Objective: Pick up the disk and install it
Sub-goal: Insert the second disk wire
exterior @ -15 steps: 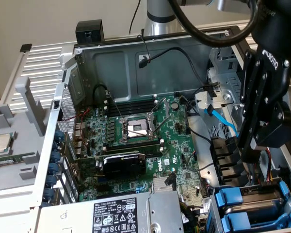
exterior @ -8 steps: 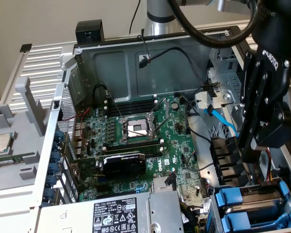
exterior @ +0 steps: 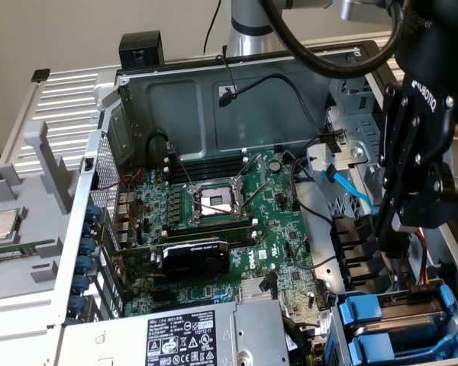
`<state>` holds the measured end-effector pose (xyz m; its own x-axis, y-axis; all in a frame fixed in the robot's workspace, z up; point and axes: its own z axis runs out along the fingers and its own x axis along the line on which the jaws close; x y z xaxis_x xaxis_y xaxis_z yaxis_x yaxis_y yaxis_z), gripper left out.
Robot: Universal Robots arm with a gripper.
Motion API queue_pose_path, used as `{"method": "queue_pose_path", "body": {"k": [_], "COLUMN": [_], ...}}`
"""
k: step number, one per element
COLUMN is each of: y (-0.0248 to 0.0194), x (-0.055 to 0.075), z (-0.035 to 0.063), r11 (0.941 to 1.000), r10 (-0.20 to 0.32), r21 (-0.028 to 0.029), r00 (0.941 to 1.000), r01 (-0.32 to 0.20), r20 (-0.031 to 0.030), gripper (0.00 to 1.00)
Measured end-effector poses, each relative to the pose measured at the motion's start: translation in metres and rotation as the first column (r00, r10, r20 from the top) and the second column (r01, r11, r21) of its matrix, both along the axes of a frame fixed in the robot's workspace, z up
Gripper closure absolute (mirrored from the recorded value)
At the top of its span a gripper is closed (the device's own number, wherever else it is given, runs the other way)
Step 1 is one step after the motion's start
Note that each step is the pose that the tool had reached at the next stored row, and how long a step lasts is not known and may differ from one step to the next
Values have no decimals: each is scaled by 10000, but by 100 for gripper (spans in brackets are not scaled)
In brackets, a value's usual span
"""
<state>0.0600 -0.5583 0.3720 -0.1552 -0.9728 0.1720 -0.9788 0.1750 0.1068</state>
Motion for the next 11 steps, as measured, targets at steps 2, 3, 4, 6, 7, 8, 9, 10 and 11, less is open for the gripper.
{"method": "queue_pose_path", "body": {"k": [2,3,4,6,7,8,9,10,11], "y": [-1,-1,-1,-2,-1,-2,-2,-2,-2], "x": [0,0,0,0,0,0,0,0,0], "z": [0,0,0,0,0,0,0,0,0], "r11": [10000,10000,10000,10000,10000,10000,10000,10000,10000], "r10": [0,0,-1,0,0,-1,-1,0,0], "r21": [1,0,-1,-1,-1,-1,-1,-1,-1], "r00": [10000,10000,10000,10000,10000,10000,10000,10000,10000], "r01": [0,0,1,0,0,1,1,0,0], "r20": [0,0,0,0,1,1,0,3,3], "gripper": [78,78,78,80,80,84,84,84,84]}}
